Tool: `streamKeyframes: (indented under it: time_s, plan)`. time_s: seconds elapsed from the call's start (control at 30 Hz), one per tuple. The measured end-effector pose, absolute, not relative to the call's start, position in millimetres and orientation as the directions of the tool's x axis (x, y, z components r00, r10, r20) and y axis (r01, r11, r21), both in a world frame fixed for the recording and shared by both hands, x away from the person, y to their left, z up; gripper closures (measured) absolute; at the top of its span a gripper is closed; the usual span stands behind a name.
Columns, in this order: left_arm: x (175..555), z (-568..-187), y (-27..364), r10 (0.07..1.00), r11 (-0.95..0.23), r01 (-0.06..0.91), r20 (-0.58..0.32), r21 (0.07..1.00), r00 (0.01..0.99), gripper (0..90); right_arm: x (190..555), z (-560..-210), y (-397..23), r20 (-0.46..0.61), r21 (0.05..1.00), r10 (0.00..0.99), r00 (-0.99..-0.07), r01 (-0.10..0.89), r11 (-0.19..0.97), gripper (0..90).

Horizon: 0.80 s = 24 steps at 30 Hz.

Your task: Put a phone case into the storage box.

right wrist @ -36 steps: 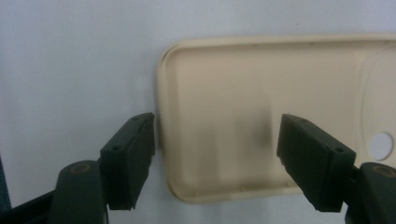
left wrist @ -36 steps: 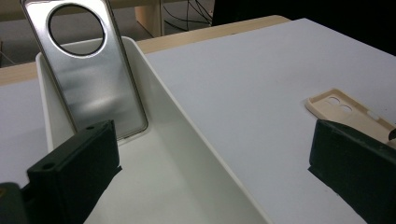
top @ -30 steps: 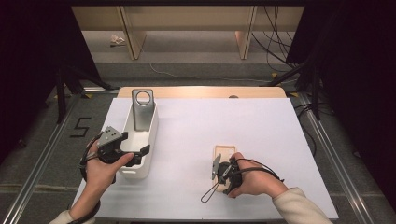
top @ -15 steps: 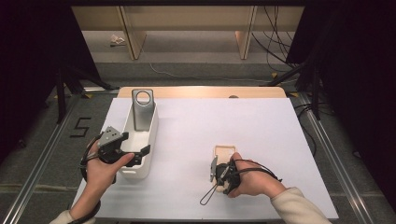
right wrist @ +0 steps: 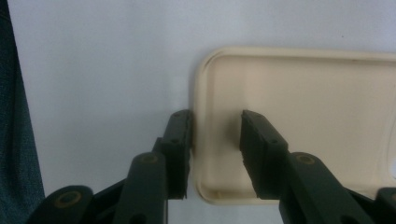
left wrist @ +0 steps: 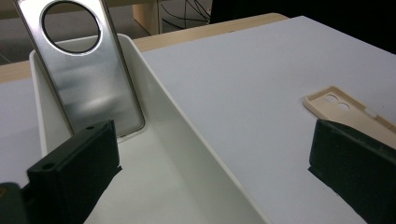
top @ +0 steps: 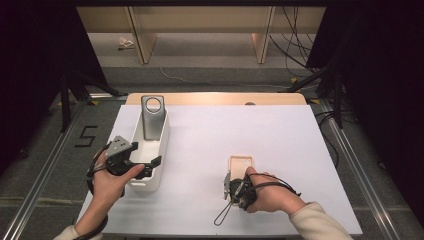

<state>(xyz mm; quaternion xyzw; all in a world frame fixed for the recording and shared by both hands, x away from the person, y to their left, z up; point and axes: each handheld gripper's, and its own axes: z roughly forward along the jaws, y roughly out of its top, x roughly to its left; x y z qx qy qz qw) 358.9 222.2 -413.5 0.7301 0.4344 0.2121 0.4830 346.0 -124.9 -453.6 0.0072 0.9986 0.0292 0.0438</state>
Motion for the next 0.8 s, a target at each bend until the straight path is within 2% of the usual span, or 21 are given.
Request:
streamKeyframes:
  time_s: [0.33, 0.47, 0.8]
  plan:
    - [358, -414, 221, 0.838, -0.16, 0.429, -0.107, 0.889, 0.536, 1.0, 337, -454, -118, -0.124, 0.017, 0.001, -0.992, -0.001, 1.0, 76.3]
    - [358, -414, 221, 0.838, -0.16, 0.429, -0.107, 0.889, 0.536, 1.0, 334, -453, -117, -0.112, 0.003, -0.019, -0.994, -0.02, 1.0, 84.4]
    - [358, -413, 221, 0.838, -0.16, 0.428, -0.106, 0.89, 0.535, 1.2, 336, -452, -119, -0.091, 0.009, 0.001, -0.996, 0.0, 1.0, 87.1]
